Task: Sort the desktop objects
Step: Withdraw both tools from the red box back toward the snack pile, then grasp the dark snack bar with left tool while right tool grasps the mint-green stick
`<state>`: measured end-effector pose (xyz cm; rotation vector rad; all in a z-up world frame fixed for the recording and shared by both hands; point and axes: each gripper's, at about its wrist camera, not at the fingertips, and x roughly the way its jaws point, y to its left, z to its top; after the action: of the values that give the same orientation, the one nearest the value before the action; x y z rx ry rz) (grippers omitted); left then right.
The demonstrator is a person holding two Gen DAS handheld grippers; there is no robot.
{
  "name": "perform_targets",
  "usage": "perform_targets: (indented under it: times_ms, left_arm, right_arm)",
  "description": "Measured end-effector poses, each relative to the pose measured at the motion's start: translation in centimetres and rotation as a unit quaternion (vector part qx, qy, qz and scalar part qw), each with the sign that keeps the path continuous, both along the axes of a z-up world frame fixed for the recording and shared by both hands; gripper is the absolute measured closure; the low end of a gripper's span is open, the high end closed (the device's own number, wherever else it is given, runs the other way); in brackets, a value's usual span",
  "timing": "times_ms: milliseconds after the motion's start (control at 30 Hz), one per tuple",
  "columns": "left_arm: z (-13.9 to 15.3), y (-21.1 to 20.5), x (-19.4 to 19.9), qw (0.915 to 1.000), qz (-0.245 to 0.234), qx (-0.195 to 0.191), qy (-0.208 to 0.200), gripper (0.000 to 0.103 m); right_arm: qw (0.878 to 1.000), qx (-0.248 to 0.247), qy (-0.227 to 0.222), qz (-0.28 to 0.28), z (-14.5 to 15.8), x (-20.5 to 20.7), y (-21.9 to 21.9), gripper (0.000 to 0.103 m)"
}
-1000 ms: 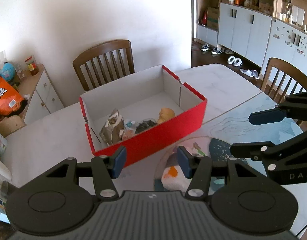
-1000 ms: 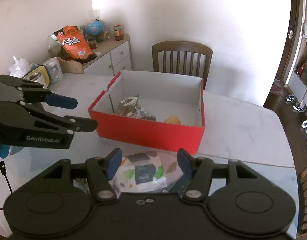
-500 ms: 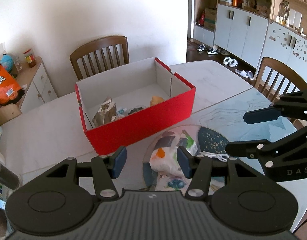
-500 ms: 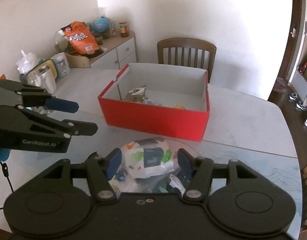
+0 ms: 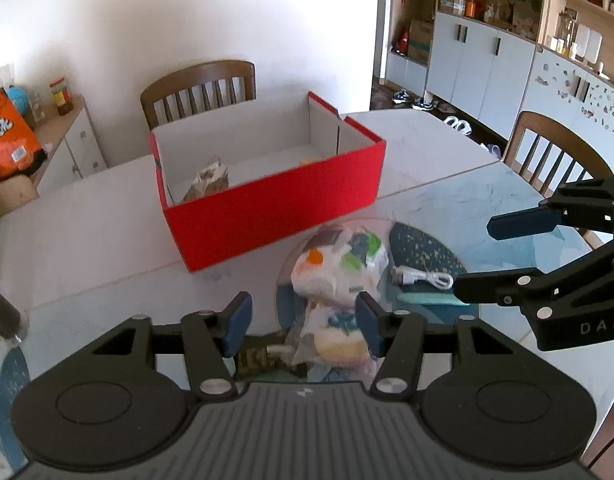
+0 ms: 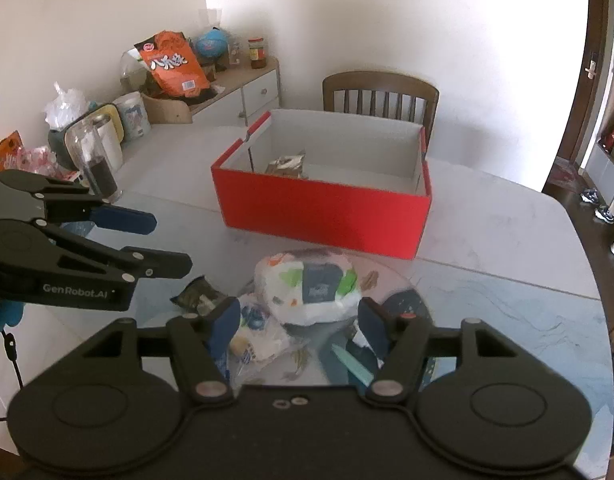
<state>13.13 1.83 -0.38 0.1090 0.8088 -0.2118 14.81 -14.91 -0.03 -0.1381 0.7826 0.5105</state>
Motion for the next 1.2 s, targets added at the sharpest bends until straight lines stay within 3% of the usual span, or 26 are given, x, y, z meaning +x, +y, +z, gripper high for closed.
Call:
perform_targets:
  times_ms: [333, 433, 1200]
  left_arm:
    - [-3.8, 1.6, -1.0, 0.9995, 0.009, -0.017, 0.026, 0.031]
    - [-5.0, 2.1, -1.0, 0.999, 0.004, -0.025, 0.038, 0.02]
    - [-12.3, 4.0, 1.7, 0.9986, 0.004, -0.018, 0.049, 0.017]
  right_arm:
    - [1.0, -0.004, 0.01, 0.01, -3.0, -1.0, 1.3, 0.03]
    - [1.0, -0.008, 0.014, 0.008, -4.0, -1.1, 1.6, 0.028]
    - [0.996, -0.051, 0.043, -0.056, -10.7, 0.7, -0.5, 0.027]
